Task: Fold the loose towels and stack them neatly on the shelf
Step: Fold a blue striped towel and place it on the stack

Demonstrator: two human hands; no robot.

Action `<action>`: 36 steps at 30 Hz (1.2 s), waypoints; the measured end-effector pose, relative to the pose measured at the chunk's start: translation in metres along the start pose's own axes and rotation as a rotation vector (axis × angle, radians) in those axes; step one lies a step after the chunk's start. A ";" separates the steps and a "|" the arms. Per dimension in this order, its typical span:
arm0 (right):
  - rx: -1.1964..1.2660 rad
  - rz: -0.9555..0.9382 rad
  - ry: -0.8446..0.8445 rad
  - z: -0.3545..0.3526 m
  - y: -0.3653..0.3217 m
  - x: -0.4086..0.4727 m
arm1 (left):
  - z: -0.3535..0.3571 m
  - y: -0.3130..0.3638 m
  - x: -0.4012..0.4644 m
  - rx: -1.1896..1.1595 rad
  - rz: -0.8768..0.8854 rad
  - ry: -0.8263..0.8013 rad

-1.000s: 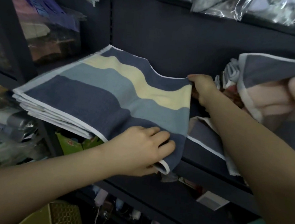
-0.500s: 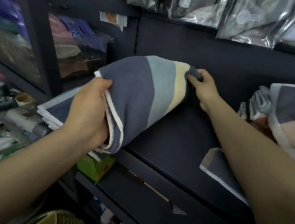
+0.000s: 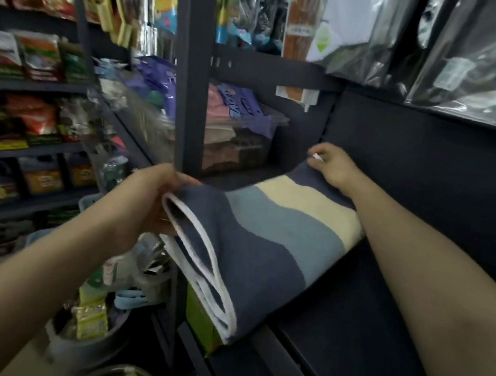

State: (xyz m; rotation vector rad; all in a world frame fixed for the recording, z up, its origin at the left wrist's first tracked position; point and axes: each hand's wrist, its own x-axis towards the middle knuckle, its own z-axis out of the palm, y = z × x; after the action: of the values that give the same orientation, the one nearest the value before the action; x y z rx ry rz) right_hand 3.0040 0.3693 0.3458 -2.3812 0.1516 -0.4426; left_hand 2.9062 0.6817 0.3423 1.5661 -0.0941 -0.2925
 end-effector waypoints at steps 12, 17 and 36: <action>-0.066 0.049 0.179 -0.008 0.017 0.019 | -0.003 0.003 0.030 0.885 0.394 0.074; -0.247 0.071 0.082 0.001 0.023 0.019 | -0.003 -0.001 0.041 1.287 0.470 0.160; 0.231 0.643 0.217 -0.045 0.047 -0.088 | 0.036 -0.020 0.036 1.171 0.774 -0.719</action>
State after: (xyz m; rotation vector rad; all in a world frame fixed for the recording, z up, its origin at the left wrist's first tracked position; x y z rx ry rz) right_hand 2.9064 0.3257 0.3217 -1.9154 0.8835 -0.3758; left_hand 2.9292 0.6383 0.3185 2.3096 -1.6310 -0.1556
